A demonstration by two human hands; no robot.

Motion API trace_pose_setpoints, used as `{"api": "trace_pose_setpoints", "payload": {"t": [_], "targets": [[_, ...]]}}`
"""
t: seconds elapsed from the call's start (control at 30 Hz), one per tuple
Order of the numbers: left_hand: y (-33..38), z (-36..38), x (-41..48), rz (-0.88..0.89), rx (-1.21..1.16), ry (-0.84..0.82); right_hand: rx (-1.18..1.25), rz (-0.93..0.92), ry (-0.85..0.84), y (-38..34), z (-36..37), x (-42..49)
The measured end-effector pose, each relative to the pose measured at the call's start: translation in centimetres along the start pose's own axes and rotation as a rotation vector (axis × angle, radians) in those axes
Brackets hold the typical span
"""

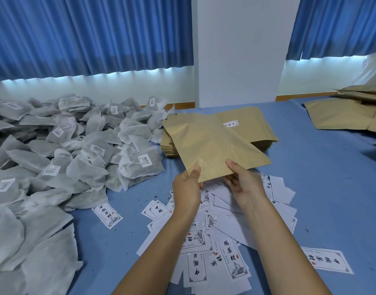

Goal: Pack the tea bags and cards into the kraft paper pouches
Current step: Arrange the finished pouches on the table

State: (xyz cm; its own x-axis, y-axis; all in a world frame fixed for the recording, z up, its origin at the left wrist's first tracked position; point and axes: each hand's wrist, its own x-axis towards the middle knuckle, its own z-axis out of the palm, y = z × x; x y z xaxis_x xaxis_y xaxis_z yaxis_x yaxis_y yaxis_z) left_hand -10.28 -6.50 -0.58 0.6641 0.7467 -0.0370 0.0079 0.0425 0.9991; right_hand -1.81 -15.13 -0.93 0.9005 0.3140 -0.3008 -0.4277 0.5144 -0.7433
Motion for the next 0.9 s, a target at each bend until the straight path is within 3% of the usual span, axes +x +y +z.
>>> {"api": "trace_pose_setpoints", "payload": {"t": [0.27, 0.47, 0.63, 0.73, 0.9], "targets": [[-0.3, 0.0, 0.2, -0.044, -0.005, -0.005, -0.017, -0.018, 0.029, -0.4, -0.1, 0.3], [-0.3, -0.3, 0.6, -0.085, -0.048, 0.014, -0.086, -0.073, 0.230, -1.0, -0.8, 0.8], [-0.5, -0.1, 0.5, -0.066, -0.013, 0.000, -0.120, -0.029, 0.206, -1.2, -0.9, 1.1], [-0.5, -0.4, 1.1, -0.117, -0.060, 0.014, -0.056, -0.094, 0.282, -2.2, -1.5, 1.8], [-0.7, -2.0, 2.9, -0.078, -0.001, 0.048, -0.311, -0.218, 0.292, -2.2, -1.3, 1.8]]}}
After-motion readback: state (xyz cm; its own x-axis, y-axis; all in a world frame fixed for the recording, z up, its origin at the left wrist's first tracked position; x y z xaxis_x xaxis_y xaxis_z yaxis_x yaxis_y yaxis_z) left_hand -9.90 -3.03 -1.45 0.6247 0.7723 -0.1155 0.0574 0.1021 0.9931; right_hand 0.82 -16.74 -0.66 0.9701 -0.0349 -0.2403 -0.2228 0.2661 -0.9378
